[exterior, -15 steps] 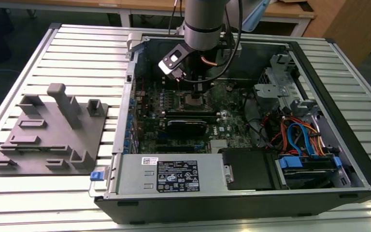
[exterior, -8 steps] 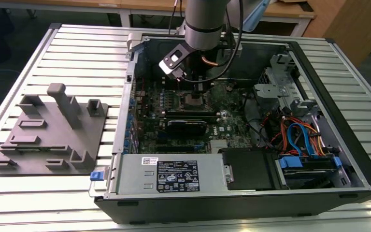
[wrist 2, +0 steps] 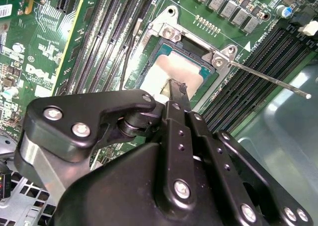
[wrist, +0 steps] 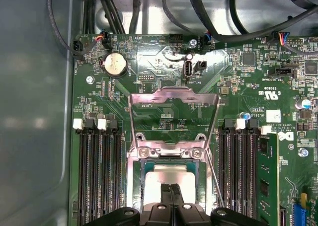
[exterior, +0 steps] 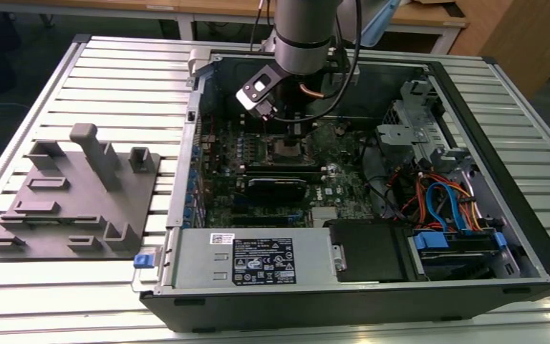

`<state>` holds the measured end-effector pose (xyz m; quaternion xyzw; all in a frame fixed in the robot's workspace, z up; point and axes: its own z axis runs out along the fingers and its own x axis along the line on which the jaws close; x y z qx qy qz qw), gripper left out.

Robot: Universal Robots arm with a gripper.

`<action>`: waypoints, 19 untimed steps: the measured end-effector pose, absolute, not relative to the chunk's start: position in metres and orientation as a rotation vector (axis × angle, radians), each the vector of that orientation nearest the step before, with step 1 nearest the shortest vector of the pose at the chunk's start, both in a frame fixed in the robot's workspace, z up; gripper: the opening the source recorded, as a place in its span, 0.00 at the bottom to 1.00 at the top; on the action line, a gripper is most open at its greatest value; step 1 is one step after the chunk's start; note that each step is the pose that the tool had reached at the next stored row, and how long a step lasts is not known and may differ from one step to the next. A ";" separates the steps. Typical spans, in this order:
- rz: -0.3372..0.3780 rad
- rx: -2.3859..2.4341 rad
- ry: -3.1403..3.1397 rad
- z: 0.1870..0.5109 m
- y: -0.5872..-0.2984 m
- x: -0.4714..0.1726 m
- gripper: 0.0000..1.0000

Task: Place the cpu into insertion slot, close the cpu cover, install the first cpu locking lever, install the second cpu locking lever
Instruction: 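Close the cpu cover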

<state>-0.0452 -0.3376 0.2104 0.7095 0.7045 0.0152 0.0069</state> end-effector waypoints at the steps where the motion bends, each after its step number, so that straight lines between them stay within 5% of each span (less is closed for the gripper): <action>1: 0.048 2.219 2.203 0.210 -0.338 -0.045 0.10; 19: 0.043 2.217 2.201 0.224 -0.337 -0.045 0.10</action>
